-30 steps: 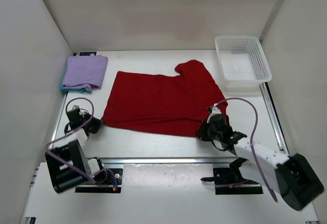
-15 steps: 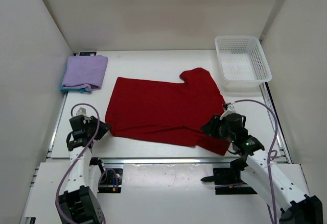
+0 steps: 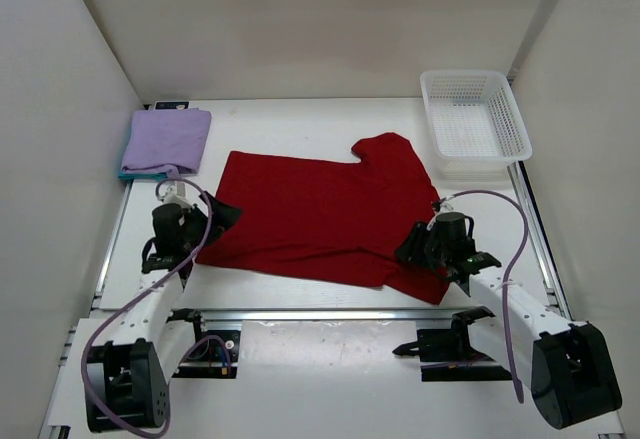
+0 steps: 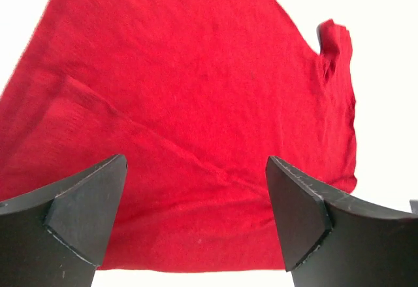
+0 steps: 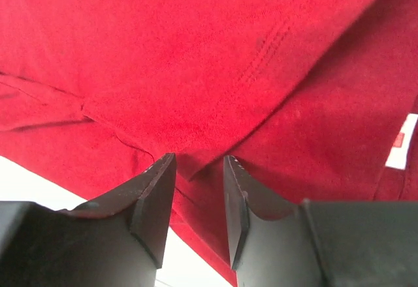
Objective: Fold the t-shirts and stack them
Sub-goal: Fold the flattened tshirt in 1/3 of the way
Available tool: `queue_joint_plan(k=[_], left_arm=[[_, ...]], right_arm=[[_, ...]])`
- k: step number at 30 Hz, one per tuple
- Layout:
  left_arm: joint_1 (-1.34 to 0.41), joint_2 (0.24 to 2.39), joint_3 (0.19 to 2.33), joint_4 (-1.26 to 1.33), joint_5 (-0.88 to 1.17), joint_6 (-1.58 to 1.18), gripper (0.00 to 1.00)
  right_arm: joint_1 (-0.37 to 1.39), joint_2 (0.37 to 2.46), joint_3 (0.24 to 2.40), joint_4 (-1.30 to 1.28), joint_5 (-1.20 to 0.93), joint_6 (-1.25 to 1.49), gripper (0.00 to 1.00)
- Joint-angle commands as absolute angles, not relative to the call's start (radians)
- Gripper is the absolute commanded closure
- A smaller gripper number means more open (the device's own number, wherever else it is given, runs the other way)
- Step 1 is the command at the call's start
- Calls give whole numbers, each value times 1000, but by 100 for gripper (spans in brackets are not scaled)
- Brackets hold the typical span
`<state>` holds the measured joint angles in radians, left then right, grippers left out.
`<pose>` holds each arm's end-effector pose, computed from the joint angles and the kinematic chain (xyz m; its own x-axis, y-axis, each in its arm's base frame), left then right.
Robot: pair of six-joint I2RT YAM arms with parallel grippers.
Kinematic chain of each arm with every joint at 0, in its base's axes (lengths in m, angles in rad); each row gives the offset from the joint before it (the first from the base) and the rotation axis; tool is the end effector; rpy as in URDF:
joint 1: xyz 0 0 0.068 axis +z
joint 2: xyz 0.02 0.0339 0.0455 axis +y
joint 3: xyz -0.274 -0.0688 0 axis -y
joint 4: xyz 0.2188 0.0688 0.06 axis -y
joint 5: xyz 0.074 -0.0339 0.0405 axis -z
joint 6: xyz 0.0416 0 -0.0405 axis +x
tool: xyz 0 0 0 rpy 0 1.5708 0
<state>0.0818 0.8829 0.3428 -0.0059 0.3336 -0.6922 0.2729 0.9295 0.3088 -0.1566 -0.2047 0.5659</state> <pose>0.1619 -0.0004 0.2053 -0.5272 -0.6483 -0.5494 -0.1750 0.7155 -0.6763 0.1429 0.0488 0.1741 -0.7864 0.3250 -0.5252 0.0216 0.8643 0.5025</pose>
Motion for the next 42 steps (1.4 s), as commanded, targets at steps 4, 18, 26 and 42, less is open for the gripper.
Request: queue_joint_plan(k=[4,18,26,42], left_arm=[[-12,982,276,210,365,-758,21],[-18,960,239,244,353,-779,44],[-54,907,224,222,330,-772,43],[-468,1158,203,368,279,-798,48]], right_arm=[[279,980,310,-61,-209,575,67],[354,1323,670,18,-206,569,100],[403,1359,736,23,-171,545,60],[91,889,318,-109,-98,532,87]])
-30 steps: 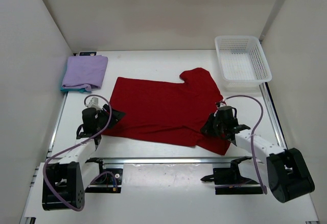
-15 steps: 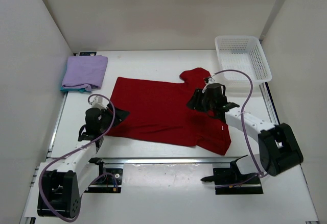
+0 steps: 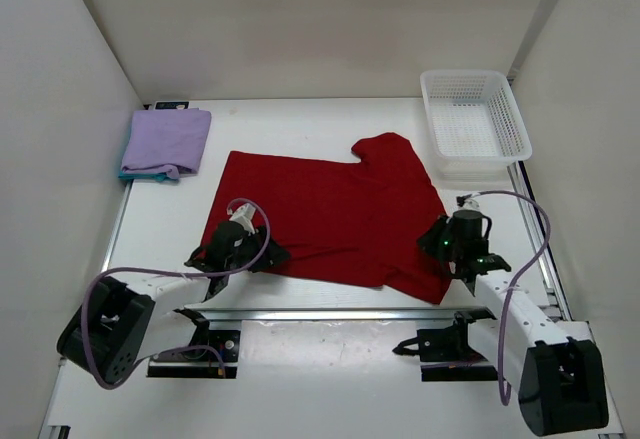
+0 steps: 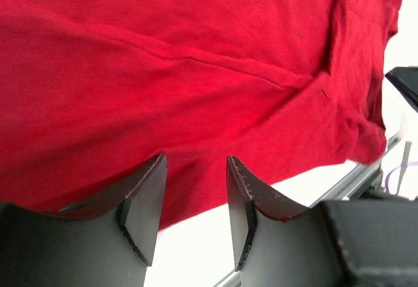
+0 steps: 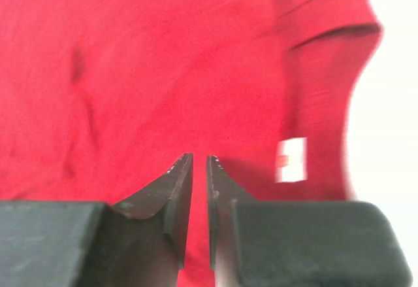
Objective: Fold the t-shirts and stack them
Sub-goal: Fold the flattened tshirt in 1/3 of the way
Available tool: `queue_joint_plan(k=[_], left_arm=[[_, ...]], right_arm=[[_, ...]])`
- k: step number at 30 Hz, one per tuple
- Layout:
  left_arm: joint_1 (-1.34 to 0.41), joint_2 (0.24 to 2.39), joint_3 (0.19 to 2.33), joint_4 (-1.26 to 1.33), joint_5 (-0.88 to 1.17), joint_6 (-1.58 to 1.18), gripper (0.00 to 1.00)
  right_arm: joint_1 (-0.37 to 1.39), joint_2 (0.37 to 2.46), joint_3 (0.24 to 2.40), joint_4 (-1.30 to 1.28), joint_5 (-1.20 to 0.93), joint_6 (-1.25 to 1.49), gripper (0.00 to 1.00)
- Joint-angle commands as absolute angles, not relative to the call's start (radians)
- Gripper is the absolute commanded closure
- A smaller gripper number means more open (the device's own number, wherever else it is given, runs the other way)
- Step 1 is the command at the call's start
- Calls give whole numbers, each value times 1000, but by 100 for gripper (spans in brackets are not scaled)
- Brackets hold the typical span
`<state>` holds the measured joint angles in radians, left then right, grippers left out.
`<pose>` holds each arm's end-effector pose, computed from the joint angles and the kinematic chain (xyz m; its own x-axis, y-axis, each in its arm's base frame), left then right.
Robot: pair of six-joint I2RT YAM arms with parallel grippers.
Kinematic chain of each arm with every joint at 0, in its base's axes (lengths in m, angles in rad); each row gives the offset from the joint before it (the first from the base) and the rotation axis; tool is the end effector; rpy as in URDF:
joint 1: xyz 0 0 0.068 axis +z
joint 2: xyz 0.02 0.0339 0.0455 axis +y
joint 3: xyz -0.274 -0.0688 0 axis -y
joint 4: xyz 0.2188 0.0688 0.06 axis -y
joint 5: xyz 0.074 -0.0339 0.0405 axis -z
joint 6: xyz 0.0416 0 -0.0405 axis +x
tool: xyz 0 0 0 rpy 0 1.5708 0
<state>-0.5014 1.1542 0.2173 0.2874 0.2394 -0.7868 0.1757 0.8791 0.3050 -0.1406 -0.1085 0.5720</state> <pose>0.1515 -0.0943 0.1541 -0.8224 -0.3337 -0.4608 0.0711 0.7433 -0.6652 0.1456 0.0304 0.1805 -0.6802 0.4258 -0.5966 0.1355 0.8730 0.4685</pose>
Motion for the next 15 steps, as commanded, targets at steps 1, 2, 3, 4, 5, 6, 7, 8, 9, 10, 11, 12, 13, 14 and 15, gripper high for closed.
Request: queue_joint_plan(k=[1,2,3,4,5,6,7,8,9,10,11,12,13,14,15], left_arm=[[-451,1149,196,364,282,-799,48],[-437,1135,184,368,281,-796,48],[-417,1126,172,359,276,-792,47],[-404,1108,152,359,288,-792,47],[-370,1085,141,357,299,-793,47],[-320,1063,112,362,322,-792,46],[-293,1046,79,368,343,-808,45],[-231,1020,40,374,383,-819,44],[-165,982,8,379,405,-830,42],[-123,935,3,367,413,-828,41],[-88,908,0,327,417,-818,40],[-69,866,5,301,399,-786,39],[-60,815,2,254,393,-782,38],[-51,781,8,214,382,-769,38],[-43,767,6,184,385,-762,37]], right_arm=[[69,900,311,-85,-113,535,86],[33,940,304,-48,-141,534,86],[6,997,298,-11,-156,543,86],[17,1055,313,-8,-179,546,88],[14,1084,324,-6,-166,549,90],[27,1139,339,23,-154,545,90],[29,1199,375,32,-159,546,91],[34,1260,411,44,-175,539,91],[34,1322,434,51,-175,537,92],[35,1365,481,45,-192,531,94],[47,1420,545,26,-196,520,95],[64,1481,604,18,-201,509,96],[69,1503,630,12,-178,506,96],[78,1550,678,18,-181,503,97],[80,1593,717,21,-189,502,97]])
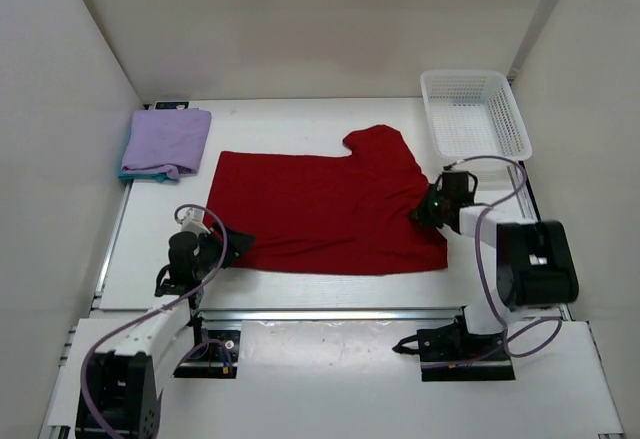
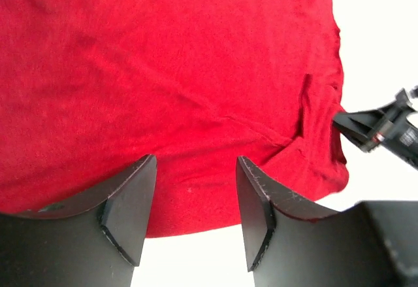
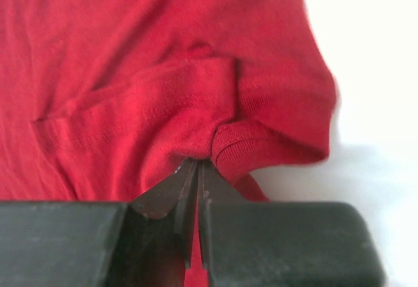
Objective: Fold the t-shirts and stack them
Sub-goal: Fold the flattened tshirt in 1/3 of the way
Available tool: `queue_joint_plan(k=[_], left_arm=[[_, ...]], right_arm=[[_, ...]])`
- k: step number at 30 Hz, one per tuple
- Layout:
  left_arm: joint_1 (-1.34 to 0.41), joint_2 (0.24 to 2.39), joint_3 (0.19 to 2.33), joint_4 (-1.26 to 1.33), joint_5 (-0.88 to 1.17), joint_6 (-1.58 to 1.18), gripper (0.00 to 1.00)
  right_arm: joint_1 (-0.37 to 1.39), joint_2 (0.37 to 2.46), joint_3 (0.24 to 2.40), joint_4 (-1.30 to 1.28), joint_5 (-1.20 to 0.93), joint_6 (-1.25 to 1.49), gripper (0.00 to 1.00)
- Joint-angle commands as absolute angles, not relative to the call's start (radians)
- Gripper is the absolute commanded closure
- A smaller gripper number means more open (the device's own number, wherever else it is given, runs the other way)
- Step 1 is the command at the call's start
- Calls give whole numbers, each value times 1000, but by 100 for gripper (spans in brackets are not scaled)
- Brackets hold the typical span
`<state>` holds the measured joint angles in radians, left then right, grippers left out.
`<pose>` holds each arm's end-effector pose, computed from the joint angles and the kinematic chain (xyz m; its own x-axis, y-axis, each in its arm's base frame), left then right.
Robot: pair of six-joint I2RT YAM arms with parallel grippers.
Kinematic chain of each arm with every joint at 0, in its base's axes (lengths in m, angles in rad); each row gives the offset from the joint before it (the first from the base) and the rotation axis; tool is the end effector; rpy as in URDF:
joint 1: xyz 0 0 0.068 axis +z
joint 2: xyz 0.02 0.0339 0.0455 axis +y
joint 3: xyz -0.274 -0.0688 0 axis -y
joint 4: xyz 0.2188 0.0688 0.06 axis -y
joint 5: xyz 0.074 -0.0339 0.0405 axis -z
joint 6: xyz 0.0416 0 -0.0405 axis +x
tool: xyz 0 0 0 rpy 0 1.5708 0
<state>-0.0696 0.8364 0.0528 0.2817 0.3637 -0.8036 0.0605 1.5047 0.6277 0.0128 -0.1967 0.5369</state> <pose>0.1313 -0.0240 0.1506 -0.6039 -0.6323 -0.4853 -0.0844 0.6562 -0.7499 0.2615 0.0240 0.1697 -0.7475 0.4573 -0.4819 0.2285 0.8581 0.4598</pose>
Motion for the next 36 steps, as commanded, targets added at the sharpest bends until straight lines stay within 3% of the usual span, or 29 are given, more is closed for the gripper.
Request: queue_joint_plan(k=[1,5,9,11,13,14,15,17,19,25,31,34,36], left_arm=[[-32,743,12,175,390,-759,37],[-44,753,43,137,410,-732,36],[-44,805,118,152,411,-739,36],[-61,850,182,150,388,-736,37],[-86,917,222,167,376,-738,37],[-101,972,244,167,385,-724,39],[-123,1017,251,167,388,-726,45],[-173,1054,273,164,365,-712,57],[-294,1058,281,137,274,-700,68],[-515,1074,341,94,68,-667,69],[-428,1186,284,150,141,-666,70],[-318,1207,209,192,300,-684,71],[-314,1181,183,147,301,-658,71]], right_arm=[[83,1612,750,0,-193,500,97],[139,1618,859,-98,-120,440,91],[170,1420,766,-92,-46,431,75],[181,1294,704,-89,-31,440,72],[247,1232,658,-75,-44,459,75],[270,1206,611,-72,-37,488,82],[331,1195,595,-45,-44,489,92],[441,1184,508,18,-43,526,99],[543,1234,497,54,-58,532,100],[627,1385,554,77,-86,500,100],[660,1408,502,60,-71,525,100],[698,1355,430,35,-64,557,100],[718,1290,361,18,-80,589,100]])
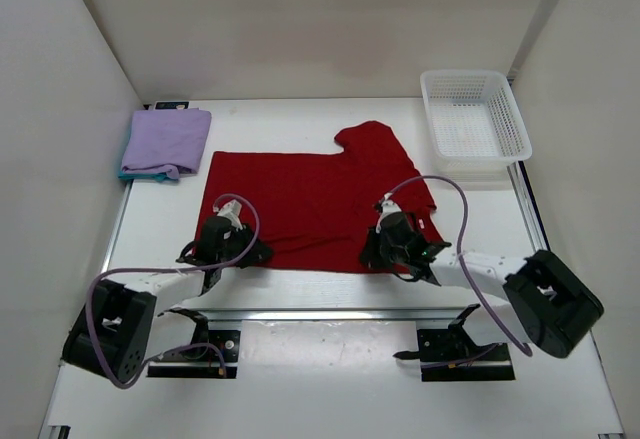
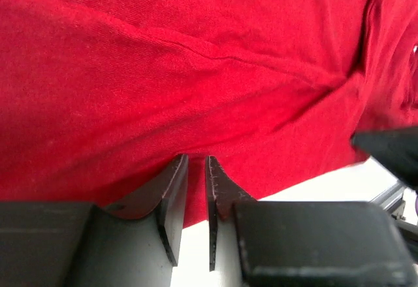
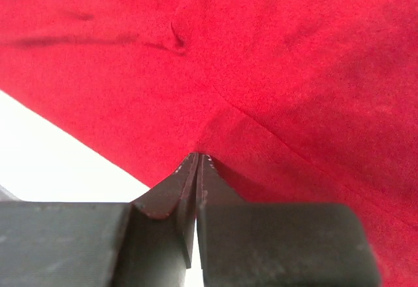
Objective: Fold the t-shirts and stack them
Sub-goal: Fold the flattened tshirt in 1/3 of the way, then grap the side of the flattened tshirt furthest away from the robot with both arms
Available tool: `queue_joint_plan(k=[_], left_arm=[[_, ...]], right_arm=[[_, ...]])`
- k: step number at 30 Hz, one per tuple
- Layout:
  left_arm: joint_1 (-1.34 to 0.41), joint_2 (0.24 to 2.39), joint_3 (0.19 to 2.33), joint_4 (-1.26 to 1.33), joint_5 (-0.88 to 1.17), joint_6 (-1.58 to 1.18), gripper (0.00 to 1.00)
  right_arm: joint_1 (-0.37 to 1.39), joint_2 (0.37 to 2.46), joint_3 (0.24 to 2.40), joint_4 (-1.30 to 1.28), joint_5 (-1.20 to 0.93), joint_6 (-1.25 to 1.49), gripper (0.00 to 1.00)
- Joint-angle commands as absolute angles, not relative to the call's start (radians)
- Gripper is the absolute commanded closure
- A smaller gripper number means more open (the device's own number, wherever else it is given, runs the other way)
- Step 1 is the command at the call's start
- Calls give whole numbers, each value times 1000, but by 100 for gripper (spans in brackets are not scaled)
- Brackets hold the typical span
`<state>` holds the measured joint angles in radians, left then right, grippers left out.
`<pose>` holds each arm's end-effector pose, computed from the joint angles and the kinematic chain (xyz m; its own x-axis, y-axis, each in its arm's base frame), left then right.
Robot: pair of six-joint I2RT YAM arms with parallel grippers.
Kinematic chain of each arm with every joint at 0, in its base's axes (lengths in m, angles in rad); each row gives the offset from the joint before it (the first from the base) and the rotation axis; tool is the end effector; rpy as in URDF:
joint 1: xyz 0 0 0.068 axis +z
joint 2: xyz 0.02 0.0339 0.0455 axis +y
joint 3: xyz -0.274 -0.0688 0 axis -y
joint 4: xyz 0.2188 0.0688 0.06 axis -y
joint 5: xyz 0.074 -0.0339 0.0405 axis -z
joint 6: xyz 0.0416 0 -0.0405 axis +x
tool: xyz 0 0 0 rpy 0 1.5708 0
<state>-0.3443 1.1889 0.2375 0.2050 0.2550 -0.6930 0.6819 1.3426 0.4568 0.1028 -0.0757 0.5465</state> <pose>0.1637 -0.0698 0.1469 -0.8117 -0.3657 -0.4554 -0.0229 0.7991 -0.6008 0.1725 0.1441 0.1675 -0.8161 0.0049 -0.5778 -0.2879 0.8636 0.4139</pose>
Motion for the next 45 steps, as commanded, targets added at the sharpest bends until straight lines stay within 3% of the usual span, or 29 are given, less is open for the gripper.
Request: queue_joint_plan(k=[1,3,9,13,21,23,27,29,32,36,37,40,45], left_arm=[[-343,1151,175,103,285,-655,70],[-403,1082,149,40,213,-658,70],[-305,807,17,-86,315,-708,74],[-376,718,188,-161,223,-698,70],[-232,1332,740,-89,307,-597,60],[-229,1482,961,-109,262,-568,65],[-166,1821,1326,-239,400,-439,62],[-146,1920,1548,-359,341,-349,76],[-100,1985,1588,-376,235,-310,98],[-39,2068,1605,-400,164,-314,100],[-20,2072,1603,-399,134,-310,92],[-2,2072,1554,-377,58,-310,82],[55,2034,1463,-267,15,-324,46]], right_arm=[[744,1279,356,3,-80,600,100],[761,1201,313,-47,-84,627,100],[701,1020,317,-173,-149,618,99],[620,974,425,-218,-228,574,89],[437,1222,716,-126,-209,440,91],[404,1360,804,-129,-205,426,93],[332,1508,980,-74,-237,451,96],[316,1561,1005,-17,-232,451,97],[292,1621,1035,-6,-255,456,100],[290,1684,1039,43,-278,457,100],[294,1689,1045,51,-275,457,100],[296,1709,1045,69,-304,462,100],[310,1727,1028,87,-327,469,100]])
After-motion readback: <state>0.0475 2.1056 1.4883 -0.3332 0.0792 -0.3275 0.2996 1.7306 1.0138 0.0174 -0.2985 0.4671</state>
